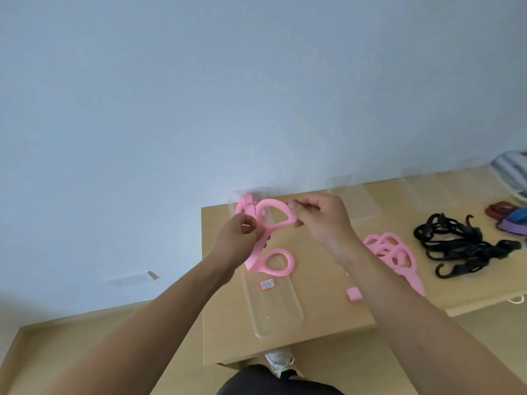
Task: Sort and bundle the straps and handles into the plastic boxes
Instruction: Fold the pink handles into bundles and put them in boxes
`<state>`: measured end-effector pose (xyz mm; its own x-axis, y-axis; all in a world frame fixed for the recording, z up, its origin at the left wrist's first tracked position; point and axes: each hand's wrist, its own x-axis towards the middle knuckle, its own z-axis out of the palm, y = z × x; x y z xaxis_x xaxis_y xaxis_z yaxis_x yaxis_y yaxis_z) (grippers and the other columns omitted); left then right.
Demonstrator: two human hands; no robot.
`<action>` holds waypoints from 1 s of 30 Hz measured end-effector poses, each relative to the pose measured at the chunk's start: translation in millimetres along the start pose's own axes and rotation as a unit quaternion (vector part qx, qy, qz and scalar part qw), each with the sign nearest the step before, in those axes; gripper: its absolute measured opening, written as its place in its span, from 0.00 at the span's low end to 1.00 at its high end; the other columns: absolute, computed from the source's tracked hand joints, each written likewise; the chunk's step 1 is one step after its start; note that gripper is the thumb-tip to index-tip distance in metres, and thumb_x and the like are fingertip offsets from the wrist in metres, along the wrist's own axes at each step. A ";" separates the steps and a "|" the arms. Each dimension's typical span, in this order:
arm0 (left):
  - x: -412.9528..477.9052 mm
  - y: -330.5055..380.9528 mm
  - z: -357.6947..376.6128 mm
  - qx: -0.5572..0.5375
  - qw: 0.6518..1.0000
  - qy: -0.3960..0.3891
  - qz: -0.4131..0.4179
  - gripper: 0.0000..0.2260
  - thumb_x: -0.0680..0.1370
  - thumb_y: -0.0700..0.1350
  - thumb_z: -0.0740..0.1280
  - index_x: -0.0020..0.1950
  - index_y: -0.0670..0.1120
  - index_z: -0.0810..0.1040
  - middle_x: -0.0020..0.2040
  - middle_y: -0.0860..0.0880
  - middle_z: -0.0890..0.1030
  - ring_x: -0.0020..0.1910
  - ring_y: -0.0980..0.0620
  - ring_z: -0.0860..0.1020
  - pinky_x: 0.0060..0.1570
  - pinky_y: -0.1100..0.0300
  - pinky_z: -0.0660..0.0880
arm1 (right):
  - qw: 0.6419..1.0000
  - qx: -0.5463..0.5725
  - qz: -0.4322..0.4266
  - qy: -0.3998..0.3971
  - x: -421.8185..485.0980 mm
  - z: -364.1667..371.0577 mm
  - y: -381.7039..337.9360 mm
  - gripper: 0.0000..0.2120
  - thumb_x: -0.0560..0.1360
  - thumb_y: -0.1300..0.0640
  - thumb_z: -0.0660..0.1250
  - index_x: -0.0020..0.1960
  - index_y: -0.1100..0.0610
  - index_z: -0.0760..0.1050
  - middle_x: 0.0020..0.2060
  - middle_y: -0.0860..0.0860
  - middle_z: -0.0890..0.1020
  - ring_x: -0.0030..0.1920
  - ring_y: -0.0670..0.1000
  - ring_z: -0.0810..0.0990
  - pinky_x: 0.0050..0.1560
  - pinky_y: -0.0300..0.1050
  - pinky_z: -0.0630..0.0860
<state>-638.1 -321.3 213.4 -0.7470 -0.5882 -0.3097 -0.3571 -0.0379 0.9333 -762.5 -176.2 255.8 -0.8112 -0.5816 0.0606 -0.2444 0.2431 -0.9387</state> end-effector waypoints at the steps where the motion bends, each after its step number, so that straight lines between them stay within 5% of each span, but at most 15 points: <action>1: -4.6 11.5 -1.6 -0.022 1.000 -0.008 0.017 0.02 0.83 0.42 0.69 0.53 0.46 0.77 0.46 0.47 0.89 0.45 0.48 0.87 0.45 0.56 0.79 | 1.000 0.003 -0.015 0.004 -3.2 -4.3 -11.4 0.08 0.76 0.61 0.72 0.42 0.50 0.85 0.35 0.46 0.86 0.35 0.44 0.83 0.44 0.41 0.79; 8: -38.6 62.9 3.7 -0.109 0.983 -0.070 0.130 0.06 0.81 0.42 0.70 0.53 0.43 0.86 0.49 0.40 0.88 0.52 0.38 0.85 0.56 0.40 0.81 | 0.976 -0.076 -0.196 0.059 -27.7 -29.4 -65.4 0.07 0.71 0.66 0.75 0.42 0.55 0.86 0.43 0.47 0.82 0.45 0.45 0.82 0.45 0.37 0.77; 12: -51.6 81.6 9.4 -0.181 0.960 -0.121 0.173 0.13 0.77 0.42 0.71 0.61 0.41 0.84 0.54 0.42 0.87 0.48 0.49 0.85 0.42 0.64 0.78 | 0.925 -0.173 -0.320 0.111 -31.2 -38.5 -71.5 0.07 0.71 0.67 0.76 0.43 0.56 0.85 0.44 0.47 0.81 0.46 0.46 0.79 0.48 0.38 0.75; 16: -61.0 95.5 20.8 -0.215 0.946 -0.117 0.213 0.11 0.79 0.43 0.70 0.58 0.38 0.83 0.46 0.48 0.87 0.42 0.52 0.83 0.41 0.66 0.77 | 0.862 -0.244 -0.421 0.143 -24.8 -47.2 -75.2 0.07 0.72 0.64 0.75 0.47 0.53 0.85 0.43 0.47 0.81 0.49 0.53 0.76 0.50 0.40 0.72; 21: -69.5 110.3 33.4 -0.194 0.948 -0.045 0.247 0.10 0.80 0.47 0.70 0.56 0.44 0.86 0.49 0.45 0.88 0.48 0.50 0.86 0.48 0.63 0.79 | 0.839 -0.247 -0.464 0.141 -15.5 -62.1 -75.6 0.07 0.73 0.63 0.76 0.47 0.53 0.85 0.43 0.46 0.81 0.49 0.53 0.74 0.52 0.34 0.68; 30: -74.6 111.3 38.3 -0.124 0.958 0.050 0.254 0.10 0.79 0.54 0.72 0.54 0.49 0.87 0.52 0.46 0.89 0.55 0.41 0.86 0.61 0.35 0.77 | 0.836 -0.246 -0.480 0.098 -0.9 -72.8 -81.2 0.09 0.73 0.61 0.76 0.52 0.56 0.85 0.48 0.48 0.82 0.53 0.55 0.75 0.53 0.39 0.71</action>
<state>-643.6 -250.7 333.4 -0.7272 -0.6559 0.2026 0.1915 0.0896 0.9774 -780.6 -138.9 356.7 -0.1754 -0.5652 0.8061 -0.9830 0.0548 -0.1754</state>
